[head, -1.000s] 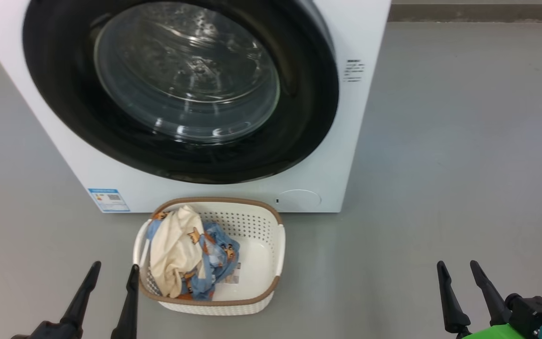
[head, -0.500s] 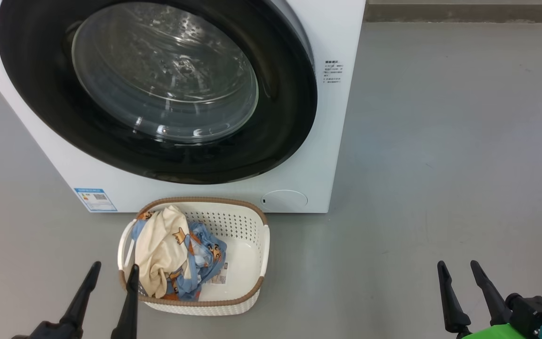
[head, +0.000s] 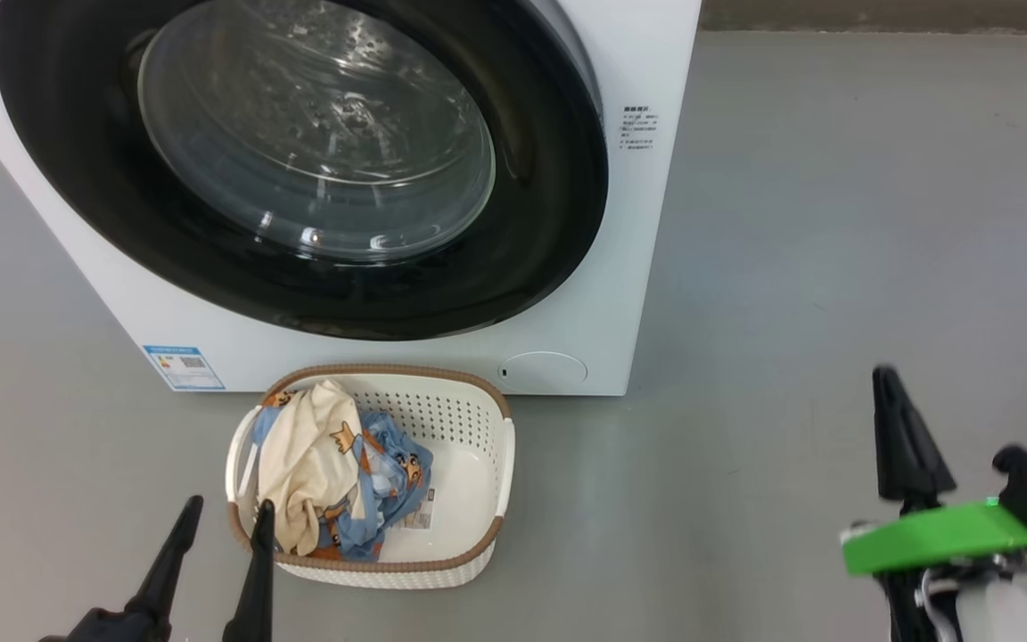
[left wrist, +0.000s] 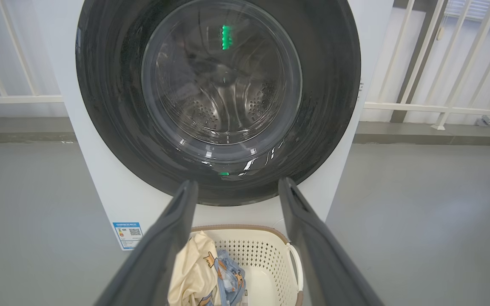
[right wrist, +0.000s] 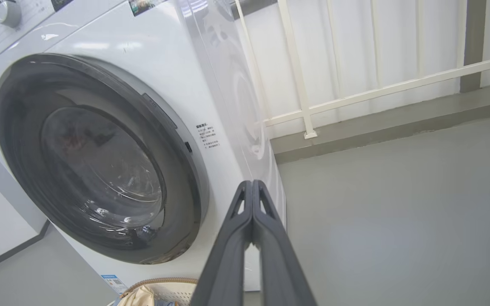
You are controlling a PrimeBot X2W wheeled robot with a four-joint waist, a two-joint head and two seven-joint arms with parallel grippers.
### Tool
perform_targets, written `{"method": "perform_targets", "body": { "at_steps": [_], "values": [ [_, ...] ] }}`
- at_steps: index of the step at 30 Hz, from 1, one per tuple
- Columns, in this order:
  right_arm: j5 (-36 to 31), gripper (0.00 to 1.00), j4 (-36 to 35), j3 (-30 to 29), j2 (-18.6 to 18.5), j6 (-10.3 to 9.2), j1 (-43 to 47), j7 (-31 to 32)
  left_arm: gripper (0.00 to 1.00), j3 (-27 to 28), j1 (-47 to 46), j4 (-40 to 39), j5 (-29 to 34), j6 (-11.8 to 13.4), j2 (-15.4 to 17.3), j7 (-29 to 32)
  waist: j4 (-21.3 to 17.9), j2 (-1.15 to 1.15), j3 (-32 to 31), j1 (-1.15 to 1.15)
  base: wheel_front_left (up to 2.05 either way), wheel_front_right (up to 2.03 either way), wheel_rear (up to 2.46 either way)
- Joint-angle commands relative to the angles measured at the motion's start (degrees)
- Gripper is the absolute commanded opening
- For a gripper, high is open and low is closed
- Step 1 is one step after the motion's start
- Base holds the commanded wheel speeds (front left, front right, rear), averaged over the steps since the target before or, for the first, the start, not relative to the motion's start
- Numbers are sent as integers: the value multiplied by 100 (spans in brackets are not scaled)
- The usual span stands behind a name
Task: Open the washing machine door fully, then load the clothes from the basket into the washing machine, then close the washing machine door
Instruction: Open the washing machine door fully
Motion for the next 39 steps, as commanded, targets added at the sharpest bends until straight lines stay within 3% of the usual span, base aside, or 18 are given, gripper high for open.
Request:
{"method": "perform_targets", "body": {
  "at_steps": [1,7,19,29,34,39],
  "values": [
    [110,0,-119,126,-63,-6,-390,-69,100,179,-202,-113,17,-18,52,-70,21,0,24,0,0,0,0],
    [563,0,80,28,-63,-6,-1311,-69,100,82,-333,-117,-17,-18,62,-70,169,0,162,0,0,0,0],
    [2167,0,739,138,-99,-6,-3042,-69,100,-190,-719,-123,-166,-18,146,-70,614,0,556,0,0,0,0],
    [4000,0,1449,925,-762,-6,-4007,28,100,-346,-956,-123,-292,-18,214,-70,916,0,876,0,0,0,0],
    [5124,0,1573,1274,-1181,-6,-4351,507,100,-391,-1060,-115,-339,-18,254,-70,1019,0,1055,0,0,0,0],
    [5737,0,1766,1600,-1516,-6,-4676,1173,100,-446,-1156,-137,-381,-18,290,-70,1069,0,1238,0,0,0,0]
  ]
}}
